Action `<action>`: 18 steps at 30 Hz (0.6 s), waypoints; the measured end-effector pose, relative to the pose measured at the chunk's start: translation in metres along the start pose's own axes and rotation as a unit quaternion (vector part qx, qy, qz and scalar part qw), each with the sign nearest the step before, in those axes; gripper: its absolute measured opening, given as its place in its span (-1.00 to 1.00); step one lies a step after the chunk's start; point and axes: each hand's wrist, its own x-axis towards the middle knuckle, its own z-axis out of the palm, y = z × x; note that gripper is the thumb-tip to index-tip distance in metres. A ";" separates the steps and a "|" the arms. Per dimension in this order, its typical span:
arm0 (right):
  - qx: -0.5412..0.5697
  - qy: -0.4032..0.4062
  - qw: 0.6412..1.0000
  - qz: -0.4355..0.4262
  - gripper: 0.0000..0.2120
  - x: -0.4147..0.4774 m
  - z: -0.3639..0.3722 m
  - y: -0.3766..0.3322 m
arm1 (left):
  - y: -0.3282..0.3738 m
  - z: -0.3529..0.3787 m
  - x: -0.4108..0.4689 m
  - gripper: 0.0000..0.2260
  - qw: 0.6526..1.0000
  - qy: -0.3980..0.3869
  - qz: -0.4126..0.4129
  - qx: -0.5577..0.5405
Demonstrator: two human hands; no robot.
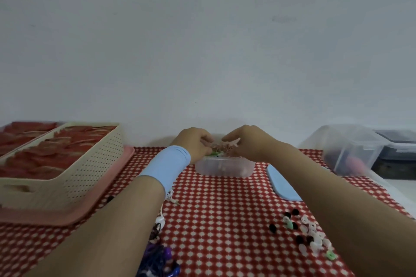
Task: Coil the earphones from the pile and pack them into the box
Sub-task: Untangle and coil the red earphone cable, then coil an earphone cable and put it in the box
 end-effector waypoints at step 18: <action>-0.052 -0.115 0.983 -0.133 -0.61 -0.040 0.065 -0.142 | -0.055 -0.072 -0.126 -0.76 0.977 -0.120 -0.071 0.162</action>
